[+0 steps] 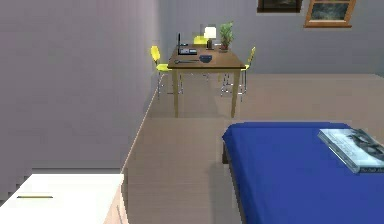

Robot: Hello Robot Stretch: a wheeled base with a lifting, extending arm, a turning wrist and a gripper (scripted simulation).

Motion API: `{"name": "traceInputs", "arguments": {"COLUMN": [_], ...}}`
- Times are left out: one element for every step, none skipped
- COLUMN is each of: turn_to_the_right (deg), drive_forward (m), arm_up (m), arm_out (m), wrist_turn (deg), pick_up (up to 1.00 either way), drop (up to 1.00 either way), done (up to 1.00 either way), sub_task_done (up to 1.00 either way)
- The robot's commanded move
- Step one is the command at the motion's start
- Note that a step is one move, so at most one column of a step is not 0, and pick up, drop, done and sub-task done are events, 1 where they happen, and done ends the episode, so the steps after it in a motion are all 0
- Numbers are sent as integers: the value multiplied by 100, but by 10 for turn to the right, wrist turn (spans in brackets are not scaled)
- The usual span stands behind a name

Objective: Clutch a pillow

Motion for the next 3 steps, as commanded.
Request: {"name": "traceInputs", "arguments": {"turn_to_the_right": [0, 0, 0], "drive_forward": [0, 0, 0], "arm_up": [18, 0, 0], "arm_out": [0, 38, 0], "wrist_turn": [0, 0, 450], "pick_up": [0, 0, 0], "drop": [0, 0, 0], "done": [0, 0, 0], "sub_task_done": [0, 0, 0]}}
